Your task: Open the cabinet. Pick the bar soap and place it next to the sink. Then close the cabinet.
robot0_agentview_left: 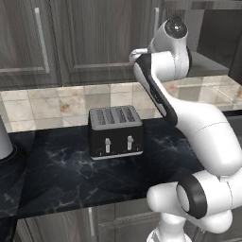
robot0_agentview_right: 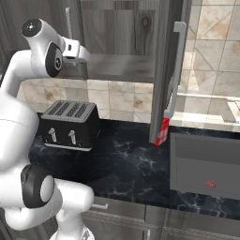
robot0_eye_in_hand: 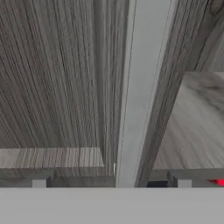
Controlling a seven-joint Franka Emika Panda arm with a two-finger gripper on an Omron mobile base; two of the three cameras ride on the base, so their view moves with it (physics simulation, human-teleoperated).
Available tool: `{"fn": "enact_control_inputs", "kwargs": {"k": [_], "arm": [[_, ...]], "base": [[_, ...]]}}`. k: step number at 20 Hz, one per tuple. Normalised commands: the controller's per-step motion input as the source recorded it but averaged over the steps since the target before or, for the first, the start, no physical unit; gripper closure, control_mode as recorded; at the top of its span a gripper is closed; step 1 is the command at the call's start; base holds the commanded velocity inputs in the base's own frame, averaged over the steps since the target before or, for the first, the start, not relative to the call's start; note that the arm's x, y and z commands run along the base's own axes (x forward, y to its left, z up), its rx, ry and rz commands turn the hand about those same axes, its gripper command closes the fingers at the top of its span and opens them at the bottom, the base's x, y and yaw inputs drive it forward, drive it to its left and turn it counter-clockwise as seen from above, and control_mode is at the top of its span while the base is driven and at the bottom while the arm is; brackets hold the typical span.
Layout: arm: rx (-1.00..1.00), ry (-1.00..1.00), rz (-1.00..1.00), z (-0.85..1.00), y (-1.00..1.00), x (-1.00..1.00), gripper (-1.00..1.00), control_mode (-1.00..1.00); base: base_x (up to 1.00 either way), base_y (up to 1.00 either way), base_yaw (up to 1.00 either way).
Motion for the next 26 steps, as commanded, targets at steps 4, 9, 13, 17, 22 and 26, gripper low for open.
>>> {"fn": "enact_control_inputs", "kwargs": {"k": [4, 9, 13, 17, 22, 26], "arm": [[0.00, 0.00, -0.09, 0.00, 0.00, 0.09, -1.00, -1.00], [0.00, 0.00, -0.08, 0.00, 0.00, 0.08, -1.00, -1.00], [0.00, -0.02, -0.06, 0.07, -0.04, -0.01, -1.00, -1.00], [0.01, 0.00, 0.00, 0.25, -0.23, -0.22, -1.00, -1.00], [0.03, 0.00, 0.00, 0.30, -0.15, -0.12, -1.00, -1.00], [0.03, 0.00, 0.01, 0.14, -0.02, -0.03, -1.00, -1.00]], "base": [[0.00, 0.00, 0.00], [0.00, 0.00, 0.00], [0.00, 0.00, 0.00], [0.00, 0.00, 0.00], [0.00, 0.00, 0.00], [0.00, 0.00, 0.00]]}}
